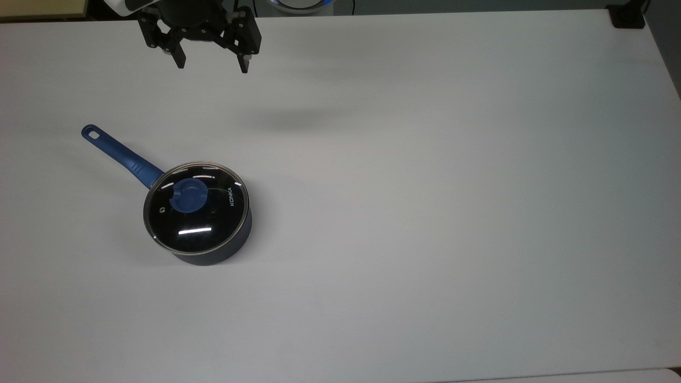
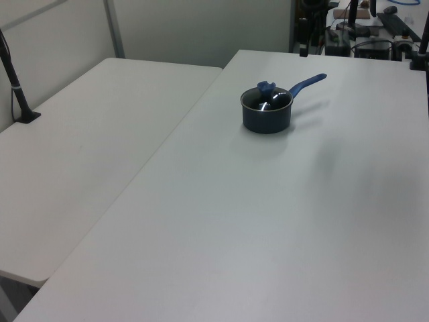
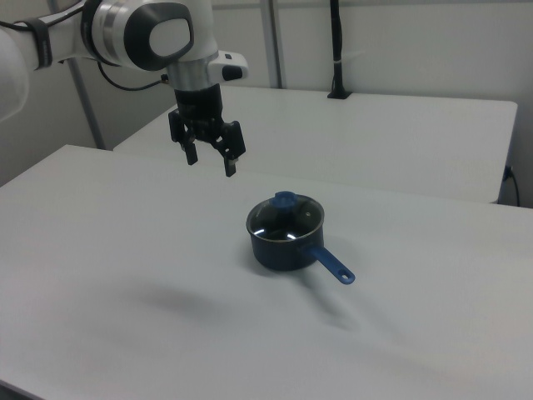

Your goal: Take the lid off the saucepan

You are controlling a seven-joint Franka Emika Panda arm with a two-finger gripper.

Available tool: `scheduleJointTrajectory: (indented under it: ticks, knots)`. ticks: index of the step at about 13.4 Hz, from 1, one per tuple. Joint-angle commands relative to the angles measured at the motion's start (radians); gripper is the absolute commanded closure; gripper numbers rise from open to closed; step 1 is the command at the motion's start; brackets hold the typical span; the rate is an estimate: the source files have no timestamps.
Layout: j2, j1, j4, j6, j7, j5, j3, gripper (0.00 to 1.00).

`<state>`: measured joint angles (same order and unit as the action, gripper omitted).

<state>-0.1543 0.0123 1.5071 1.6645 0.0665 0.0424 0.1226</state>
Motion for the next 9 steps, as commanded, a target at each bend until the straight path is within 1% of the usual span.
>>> scheduleJointTrajectory:
  ticks: [1, 5, 7, 9]
  knots:
    - [0.03, -0.003, 0.012, -0.025, -0.056, -0.012, 0.006, 0.0]
    - [0.052, -0.002, 0.013, -0.035, -0.06, -0.012, 0.006, 0.0]
    - [0.058, -0.002, 0.013, -0.072, -0.059, -0.012, 0.008, 0.0]
    - [0.058, -0.008, 0.013, -0.086, -0.059, -0.038, 0.003, 0.0]
